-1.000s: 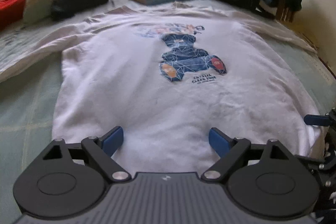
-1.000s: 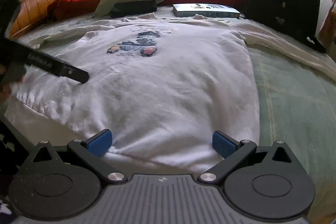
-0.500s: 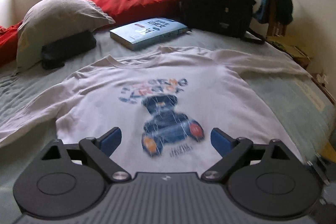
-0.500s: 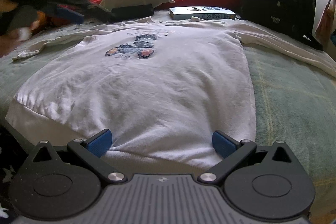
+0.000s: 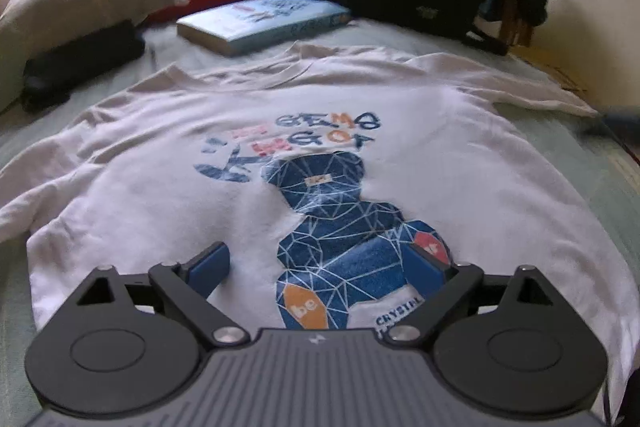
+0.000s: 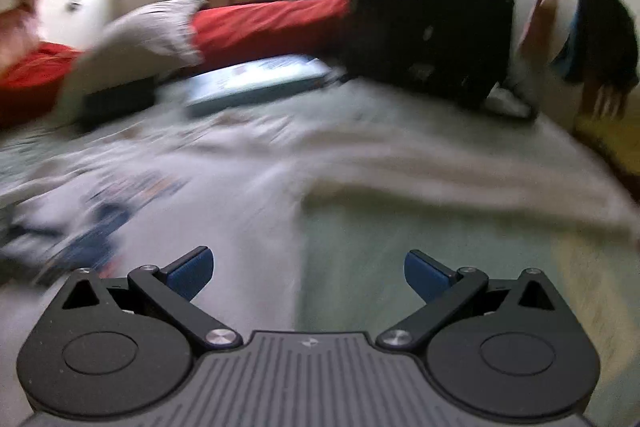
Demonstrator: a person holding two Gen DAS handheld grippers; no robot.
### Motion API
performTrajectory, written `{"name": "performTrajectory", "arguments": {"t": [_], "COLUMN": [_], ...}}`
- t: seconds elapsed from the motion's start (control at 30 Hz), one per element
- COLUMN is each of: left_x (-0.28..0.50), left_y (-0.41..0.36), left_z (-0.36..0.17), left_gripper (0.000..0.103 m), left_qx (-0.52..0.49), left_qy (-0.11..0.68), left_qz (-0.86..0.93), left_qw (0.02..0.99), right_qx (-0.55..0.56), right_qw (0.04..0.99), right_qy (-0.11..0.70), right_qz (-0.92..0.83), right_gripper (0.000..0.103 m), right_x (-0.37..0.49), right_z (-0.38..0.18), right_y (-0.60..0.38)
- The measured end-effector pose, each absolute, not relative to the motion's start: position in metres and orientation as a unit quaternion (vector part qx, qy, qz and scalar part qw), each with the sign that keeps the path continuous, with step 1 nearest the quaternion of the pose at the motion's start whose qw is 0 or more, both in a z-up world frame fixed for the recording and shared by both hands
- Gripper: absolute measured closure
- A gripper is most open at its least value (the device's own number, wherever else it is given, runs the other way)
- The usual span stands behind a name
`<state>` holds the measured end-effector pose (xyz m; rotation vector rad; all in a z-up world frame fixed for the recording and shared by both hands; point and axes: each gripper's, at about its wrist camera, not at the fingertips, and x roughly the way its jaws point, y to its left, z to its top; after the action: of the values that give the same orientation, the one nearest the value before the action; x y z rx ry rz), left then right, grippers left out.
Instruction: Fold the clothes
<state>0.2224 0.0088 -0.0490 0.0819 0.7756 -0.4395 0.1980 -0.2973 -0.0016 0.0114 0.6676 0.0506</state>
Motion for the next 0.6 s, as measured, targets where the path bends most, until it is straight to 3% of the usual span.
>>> {"name": "performTrajectory", "arguments": {"t": [0.27, 0.37, 0.43, 0.6], "left_x": [0.224, 0.223, 0.222, 0.222], "left_y": [0.022, 0.019, 0.018, 0.02], "left_z": [-0.051, -0.051, -0.051, -0.05], "left_gripper": [0.005, 0.005, 0.005, 0.005], "left_qx": [0.004, 0.013, 0.018, 0.017], "left_qy": [0.365, 0.362, 0.361, 0.358], "left_qz": [-0.231, -0.227, -0.225, -0.22], "left_qw": [0.902, 0.904, 0.905, 0.907], "right_qx": [-0.002, 0.006, 0.013, -0.016], "right_qw": [0.926, 0.914, 0.925, 0.917], "right_qy": [0.371, 0.402, 0.375, 0.396], "right_qz": [-0.068, -0.064, -0.056, -0.038], "right_gripper": [0.0, 0.0, 0.0, 0.0], "right_x": [0.333, 0.322, 0.297, 0.288], "right_z": [-0.034, -0.06, -0.065, -0.043], "right_y": [-0.312, -0.319, -0.325, -0.329]}}
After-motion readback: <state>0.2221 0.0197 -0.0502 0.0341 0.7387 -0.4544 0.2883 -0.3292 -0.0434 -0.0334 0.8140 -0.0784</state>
